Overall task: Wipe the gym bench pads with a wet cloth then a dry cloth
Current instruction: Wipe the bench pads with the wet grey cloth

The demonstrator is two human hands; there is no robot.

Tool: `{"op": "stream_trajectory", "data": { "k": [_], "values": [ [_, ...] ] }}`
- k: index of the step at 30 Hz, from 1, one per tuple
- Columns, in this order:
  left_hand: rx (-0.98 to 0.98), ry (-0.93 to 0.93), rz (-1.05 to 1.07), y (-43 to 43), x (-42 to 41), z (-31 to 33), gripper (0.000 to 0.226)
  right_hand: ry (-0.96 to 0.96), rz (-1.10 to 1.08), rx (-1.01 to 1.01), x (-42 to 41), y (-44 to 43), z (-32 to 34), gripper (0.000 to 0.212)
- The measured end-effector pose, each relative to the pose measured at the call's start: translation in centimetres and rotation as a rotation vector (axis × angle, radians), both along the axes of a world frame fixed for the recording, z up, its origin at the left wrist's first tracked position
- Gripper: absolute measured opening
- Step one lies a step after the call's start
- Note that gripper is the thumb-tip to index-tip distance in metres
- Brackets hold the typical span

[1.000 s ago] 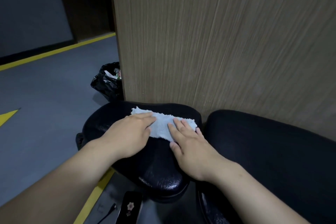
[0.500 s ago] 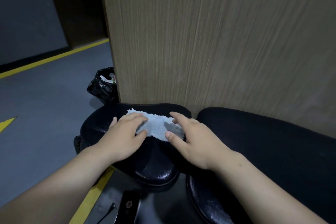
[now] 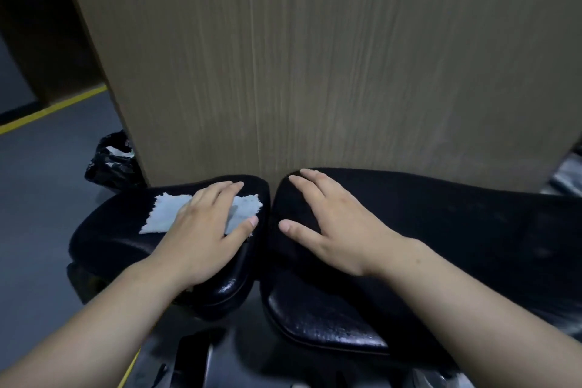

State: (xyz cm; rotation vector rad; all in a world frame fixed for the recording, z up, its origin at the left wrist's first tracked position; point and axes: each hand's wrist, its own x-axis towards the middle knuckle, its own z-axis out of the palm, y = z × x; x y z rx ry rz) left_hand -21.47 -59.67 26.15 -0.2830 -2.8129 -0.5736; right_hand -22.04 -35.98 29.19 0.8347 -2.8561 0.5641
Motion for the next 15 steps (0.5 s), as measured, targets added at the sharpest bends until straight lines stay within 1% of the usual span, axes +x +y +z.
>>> {"op": "stream_trajectory", "data": {
  "k": [6,15],
  "values": [
    [0.007,-0.002,-0.125,6.0,0.2,0.5,0.075,-0.031,-0.106,0.042,2.6,6.4,0.7,0.077],
    [-0.12,0.059,-0.333,14.7,1.4,1.0,0.079,-0.05,-0.287,0.132,8.6,17.4,-0.7,0.077]
  ]
}}
